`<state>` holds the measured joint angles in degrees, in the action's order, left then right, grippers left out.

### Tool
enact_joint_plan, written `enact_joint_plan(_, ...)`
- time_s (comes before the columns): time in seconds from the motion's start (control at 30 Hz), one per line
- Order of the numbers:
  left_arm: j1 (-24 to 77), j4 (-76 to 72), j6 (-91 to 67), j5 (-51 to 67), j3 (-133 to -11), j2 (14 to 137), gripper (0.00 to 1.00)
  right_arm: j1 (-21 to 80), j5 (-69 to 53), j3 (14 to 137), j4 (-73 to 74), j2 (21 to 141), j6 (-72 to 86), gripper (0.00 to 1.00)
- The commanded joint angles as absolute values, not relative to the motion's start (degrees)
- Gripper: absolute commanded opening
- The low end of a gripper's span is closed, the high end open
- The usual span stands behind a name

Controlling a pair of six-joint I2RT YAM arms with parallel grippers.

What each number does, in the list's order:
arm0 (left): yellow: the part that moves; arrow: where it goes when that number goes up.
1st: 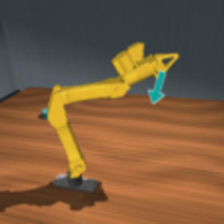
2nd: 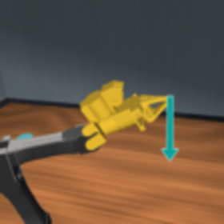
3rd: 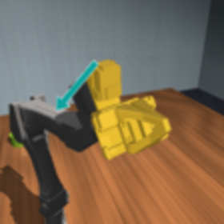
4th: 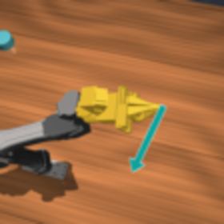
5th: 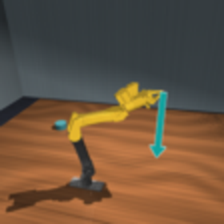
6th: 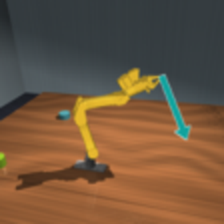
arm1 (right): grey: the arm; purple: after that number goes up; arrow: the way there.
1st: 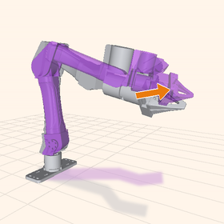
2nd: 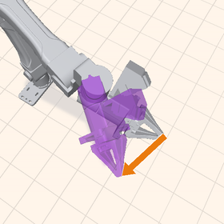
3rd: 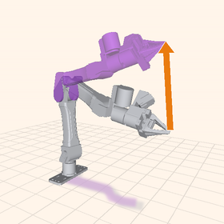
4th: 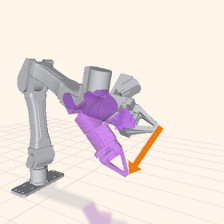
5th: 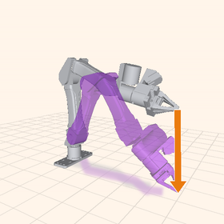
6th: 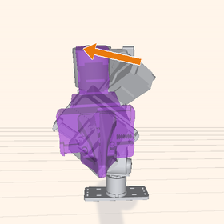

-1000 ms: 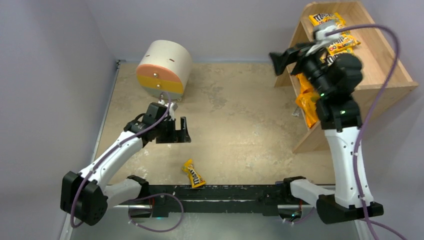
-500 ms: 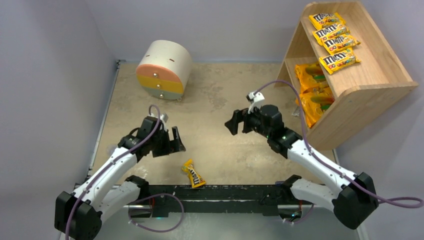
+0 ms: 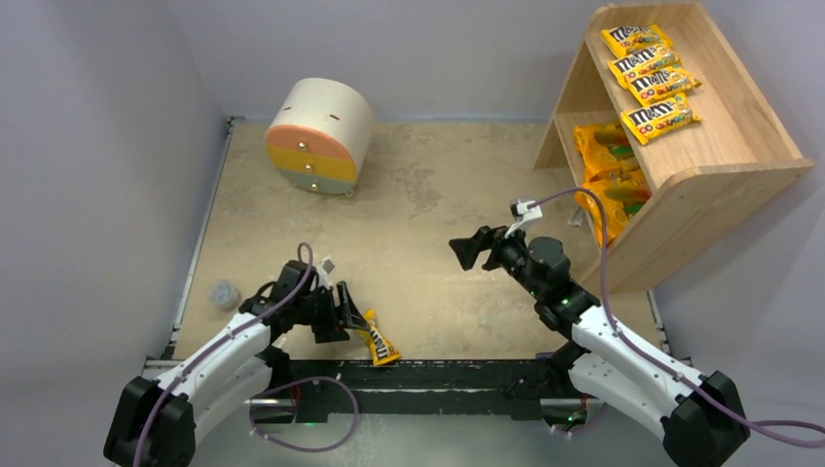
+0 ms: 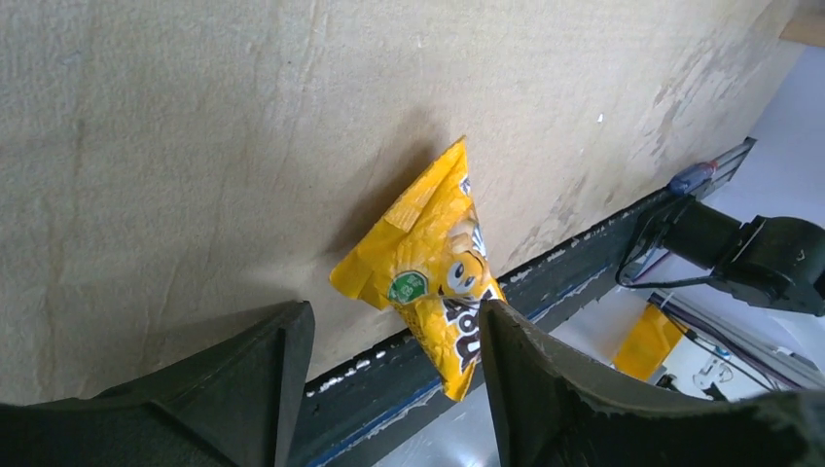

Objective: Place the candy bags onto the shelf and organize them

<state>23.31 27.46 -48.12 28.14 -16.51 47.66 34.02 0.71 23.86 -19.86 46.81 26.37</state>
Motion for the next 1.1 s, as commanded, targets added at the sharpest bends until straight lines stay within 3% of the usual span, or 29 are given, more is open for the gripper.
enact_joint_plan(0.0, 23.29, 19.35, -55.52, 28.31, -12.85, 47.01, 0.63, 33.93, 1.59, 23.51, -23.35, 47.01, 28.19, 0.99)
enact_joint_plan(0.23, 23.8, 14.51, -60.6, 25.01, -11.03, 47.9, 0.56, 33.88, 2.34, 22.7, -22.46, 44.65, 28.56, 0.99)
enact_joint_plan(0.33, 24.22, 12.1, -60.16, 26.65, -10.64, 49.57, 0.47, 33.93, 3.2, 22.67, -21.05, 44.43, 28.81, 0.99)
enact_joint_plan(0.5, 25.84, 6.02, -60.38, 28.51, -8.94, 52.32, 0.23, 33.93, 3.93, 23.0, -19.41, 44.47, 29.59, 0.99)
enact_joint_plan(0.6, 26.66, 3.66, -60.05, 27.93, -9.59, 53.24, 0.0, 33.93, 3.86, 23.35, -17.3, 44.65, 31.05, 0.99)
enact_joint_plan(0.87, 26.81, 1.34, -53.39, 26.94, -18.58, 54.44, 0.0, 33.93, -7.38, 24.81, -18.49, 45.42, 33.11, 0.99)
enact_joint_plan(1.0, 26.87, 1.29, -50.97, 24.72, -25.9, 55.49, 0.0, 34.16, -22.21, 27.87, -19.28, 50.95, 33.09, 0.98)
enact_joint_plan(1.07, 26.86, 4.31, -52.79, 21.27, -30.41, 57.45, 0.0, 37.11, -23.13, 30.02, -17.23, 53.29, 29.04, 0.98)
